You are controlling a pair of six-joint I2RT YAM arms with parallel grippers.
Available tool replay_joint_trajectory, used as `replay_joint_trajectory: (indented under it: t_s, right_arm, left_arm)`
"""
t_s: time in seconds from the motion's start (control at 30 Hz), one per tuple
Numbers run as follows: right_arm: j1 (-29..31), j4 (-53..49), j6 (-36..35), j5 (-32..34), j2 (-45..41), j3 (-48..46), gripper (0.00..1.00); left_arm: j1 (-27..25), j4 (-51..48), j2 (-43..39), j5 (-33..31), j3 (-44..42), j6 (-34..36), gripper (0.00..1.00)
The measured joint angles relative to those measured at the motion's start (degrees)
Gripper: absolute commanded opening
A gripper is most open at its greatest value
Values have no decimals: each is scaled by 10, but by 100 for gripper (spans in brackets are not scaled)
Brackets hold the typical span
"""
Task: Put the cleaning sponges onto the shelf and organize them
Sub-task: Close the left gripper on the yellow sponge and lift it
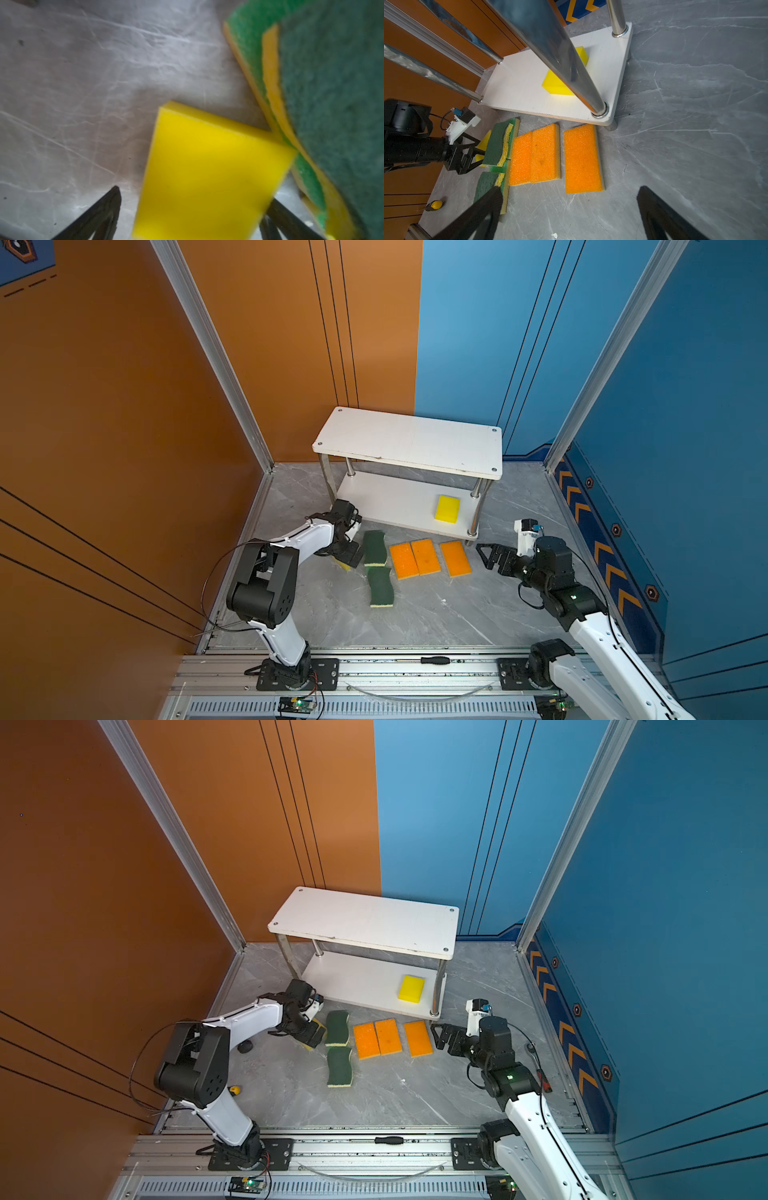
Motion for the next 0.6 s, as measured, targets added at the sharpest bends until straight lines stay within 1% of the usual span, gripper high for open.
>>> replay_joint_trajectory:
  t_s: [0.43,0.5,0.53,0.6]
  right_arm:
    - [0,0,0,0,0,0,100]
    - [0,0,0,0,0,0,100]
    - [0,0,0,0,0,0,100]
    - [0,0,0,0,0,0,100]
  left_arm:
    - [6,-8,0,7,3,-18,88]
    - [7,-8,2,11,3,-19,88]
    - [8,-9,2,12,3,-20,83]
    - [8,-9,5,17,3,-26,80]
